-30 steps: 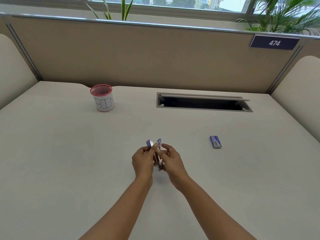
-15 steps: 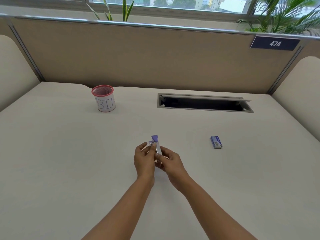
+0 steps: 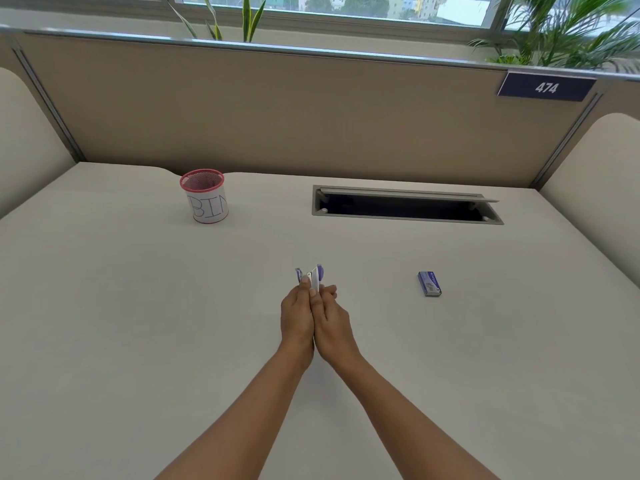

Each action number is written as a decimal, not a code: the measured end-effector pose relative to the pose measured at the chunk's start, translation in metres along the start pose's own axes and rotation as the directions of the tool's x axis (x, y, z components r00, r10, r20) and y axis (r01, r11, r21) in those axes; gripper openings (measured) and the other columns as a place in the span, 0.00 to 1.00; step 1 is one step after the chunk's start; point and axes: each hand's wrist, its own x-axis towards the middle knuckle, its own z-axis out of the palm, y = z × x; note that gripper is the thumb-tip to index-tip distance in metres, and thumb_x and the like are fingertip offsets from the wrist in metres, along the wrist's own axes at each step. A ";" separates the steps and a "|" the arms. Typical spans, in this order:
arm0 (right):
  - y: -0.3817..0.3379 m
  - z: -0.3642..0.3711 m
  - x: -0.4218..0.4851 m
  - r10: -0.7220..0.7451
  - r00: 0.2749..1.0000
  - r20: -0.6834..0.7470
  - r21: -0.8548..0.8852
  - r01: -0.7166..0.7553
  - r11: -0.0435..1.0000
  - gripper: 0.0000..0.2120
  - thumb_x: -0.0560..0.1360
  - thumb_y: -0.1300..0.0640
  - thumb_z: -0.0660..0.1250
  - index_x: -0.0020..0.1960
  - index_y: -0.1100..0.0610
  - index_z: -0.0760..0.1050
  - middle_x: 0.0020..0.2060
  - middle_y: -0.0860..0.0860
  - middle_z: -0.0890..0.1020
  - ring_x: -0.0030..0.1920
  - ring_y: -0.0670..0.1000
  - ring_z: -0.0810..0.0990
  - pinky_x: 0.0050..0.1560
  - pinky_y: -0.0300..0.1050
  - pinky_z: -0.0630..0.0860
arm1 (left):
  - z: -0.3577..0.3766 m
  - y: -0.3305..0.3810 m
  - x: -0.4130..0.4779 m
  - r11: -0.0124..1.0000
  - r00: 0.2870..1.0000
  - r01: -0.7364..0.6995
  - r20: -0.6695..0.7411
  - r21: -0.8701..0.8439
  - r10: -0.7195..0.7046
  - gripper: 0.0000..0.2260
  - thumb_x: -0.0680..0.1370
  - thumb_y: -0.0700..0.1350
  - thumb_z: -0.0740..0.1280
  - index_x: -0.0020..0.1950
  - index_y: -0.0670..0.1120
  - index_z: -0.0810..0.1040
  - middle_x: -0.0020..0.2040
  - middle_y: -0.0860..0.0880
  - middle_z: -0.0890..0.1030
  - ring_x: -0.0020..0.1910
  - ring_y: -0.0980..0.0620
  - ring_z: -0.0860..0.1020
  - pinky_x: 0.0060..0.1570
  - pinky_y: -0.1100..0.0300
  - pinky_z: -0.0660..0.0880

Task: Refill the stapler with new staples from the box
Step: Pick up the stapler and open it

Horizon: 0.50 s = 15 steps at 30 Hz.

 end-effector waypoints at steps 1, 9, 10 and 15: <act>0.000 0.001 0.000 -0.003 1.000 -0.013 0.005 0.003 1.000 0.14 0.81 0.50 0.50 0.50 0.53 0.74 0.49 0.55 0.80 0.51 0.52 0.79 0.51 0.43 0.74 | 0.000 0.000 0.000 1.000 1.000 0.002 -0.002 0.003 -0.002 0.14 0.81 0.52 0.55 0.49 0.51 0.80 0.46 0.46 0.83 0.51 0.50 0.81 0.56 0.53 0.75; 0.000 0.004 0.005 -0.013 0.998 -0.060 -0.060 0.010 0.998 0.15 0.80 0.50 0.51 0.36 0.51 0.63 0.43 0.58 0.79 0.47 0.58 0.80 0.49 0.52 0.76 | -0.001 -0.001 0.001 0.999 0.998 -0.001 -0.069 0.035 0.003 0.15 0.81 0.51 0.55 0.44 0.49 0.79 0.49 0.40 0.83 0.49 0.45 0.81 0.55 0.48 0.76; -0.001 0.004 0.005 -0.012 0.998 -0.059 -0.057 0.009 0.998 0.15 0.80 0.50 0.51 0.36 0.52 0.63 0.42 0.57 0.79 0.46 0.58 0.80 0.49 0.53 0.76 | -0.001 -0.001 0.002 0.999 0.998 -0.003 -0.069 0.038 0.005 0.15 0.81 0.51 0.55 0.44 0.49 0.79 0.50 0.40 0.83 0.49 0.45 0.81 0.55 0.48 0.76; 0.000 0.005 0.006 0.004 0.998 -0.057 -0.042 -0.006 0.999 0.14 0.81 0.51 0.51 0.43 0.60 0.64 0.40 0.56 0.78 0.41 0.54 0.77 0.44 0.50 0.74 | -0.002 -0.002 0.004 0.998 0.997 -0.016 -0.072 0.058 0.020 0.15 0.81 0.51 0.54 0.45 0.49 0.79 0.49 0.40 0.83 0.48 0.45 0.81 0.51 0.52 0.76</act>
